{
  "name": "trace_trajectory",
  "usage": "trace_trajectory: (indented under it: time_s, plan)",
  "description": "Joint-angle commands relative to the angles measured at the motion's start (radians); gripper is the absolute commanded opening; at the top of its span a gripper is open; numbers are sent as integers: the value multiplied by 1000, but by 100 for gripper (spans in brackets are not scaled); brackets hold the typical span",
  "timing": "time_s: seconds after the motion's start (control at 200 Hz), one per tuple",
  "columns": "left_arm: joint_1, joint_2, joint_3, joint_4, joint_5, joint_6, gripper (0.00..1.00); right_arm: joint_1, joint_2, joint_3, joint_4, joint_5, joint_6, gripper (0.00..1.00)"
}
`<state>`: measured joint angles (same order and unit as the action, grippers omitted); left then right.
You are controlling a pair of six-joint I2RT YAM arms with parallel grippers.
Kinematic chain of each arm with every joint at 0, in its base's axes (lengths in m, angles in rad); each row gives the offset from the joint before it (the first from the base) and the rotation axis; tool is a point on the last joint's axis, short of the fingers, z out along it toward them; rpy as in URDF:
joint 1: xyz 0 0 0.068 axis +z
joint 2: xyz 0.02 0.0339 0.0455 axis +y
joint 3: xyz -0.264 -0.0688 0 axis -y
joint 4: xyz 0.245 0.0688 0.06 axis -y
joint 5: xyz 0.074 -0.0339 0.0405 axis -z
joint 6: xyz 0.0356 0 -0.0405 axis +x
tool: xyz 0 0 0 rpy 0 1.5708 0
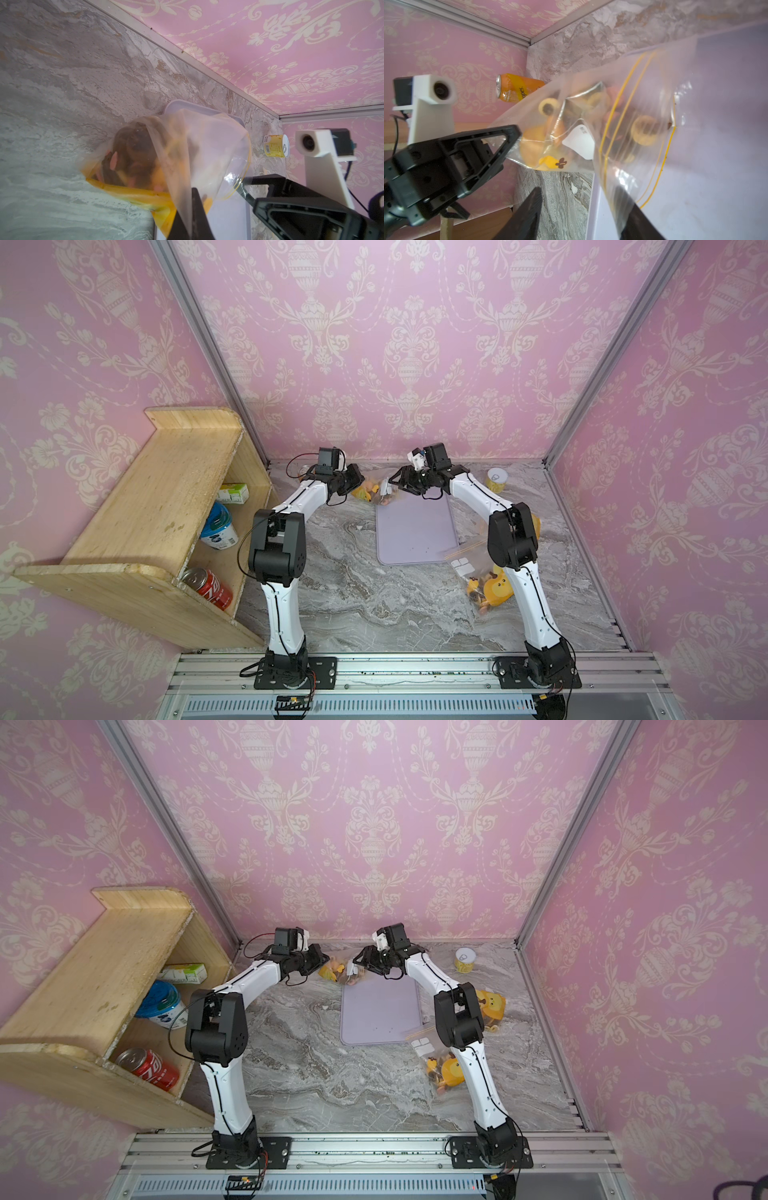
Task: Pour cookies out of the ziploc bag
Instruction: 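Pour the cookies out of the ziploc bag onto the tray.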
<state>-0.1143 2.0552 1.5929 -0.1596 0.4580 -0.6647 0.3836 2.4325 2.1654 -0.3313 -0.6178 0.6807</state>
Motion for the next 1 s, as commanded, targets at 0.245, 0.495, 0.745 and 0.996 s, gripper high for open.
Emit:
trace_trajectory:
  time_s: [0.245,0.495,0.745,0.996]
  plan:
    - [-11,10,110,-125,67,71,0,-25,-80,-27,-9,36,-27,80]
    - [-29,-8,143,-206,65,139,0,-36,-129,-62,-72,97,-67,89]
    - [-34,-37,153,-245,53,163,0,-39,-147,-74,-76,121,-43,94]
    - [-48,-33,185,-271,50,170,0,-37,-64,56,-151,125,-35,86]
